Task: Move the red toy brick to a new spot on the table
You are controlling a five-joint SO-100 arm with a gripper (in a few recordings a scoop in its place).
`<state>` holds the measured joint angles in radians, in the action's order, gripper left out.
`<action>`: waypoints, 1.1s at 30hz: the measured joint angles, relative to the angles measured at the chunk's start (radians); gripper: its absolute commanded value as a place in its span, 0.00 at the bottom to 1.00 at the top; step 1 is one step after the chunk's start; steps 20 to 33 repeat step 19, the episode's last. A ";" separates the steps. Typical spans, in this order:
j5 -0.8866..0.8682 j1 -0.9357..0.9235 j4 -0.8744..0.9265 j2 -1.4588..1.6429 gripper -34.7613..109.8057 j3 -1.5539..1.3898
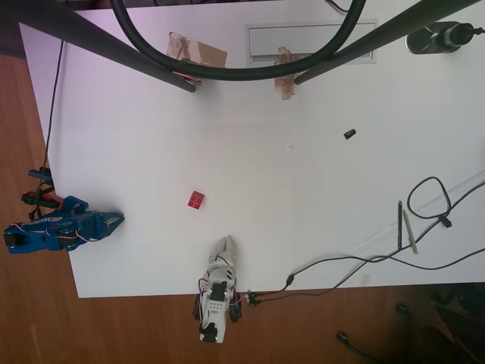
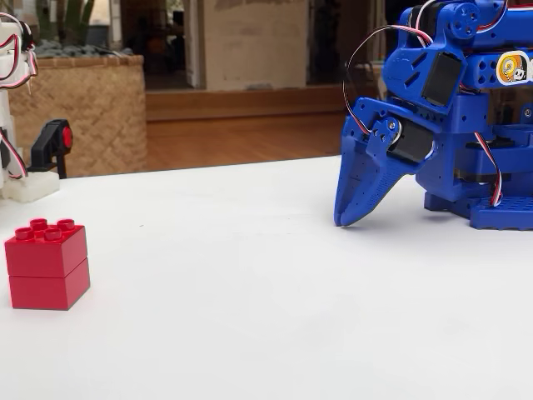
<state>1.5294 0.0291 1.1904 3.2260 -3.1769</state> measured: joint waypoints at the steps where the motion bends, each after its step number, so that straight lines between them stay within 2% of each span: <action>1: -0.018 0.012 0.008 0.021 0.24 -0.008; 5: -0.089 0.023 0.017 0.063 0.25 -0.011; 7: -0.115 0.023 0.017 0.067 0.28 -0.011; 33: -0.083 0.012 0.017 0.067 0.28 -0.011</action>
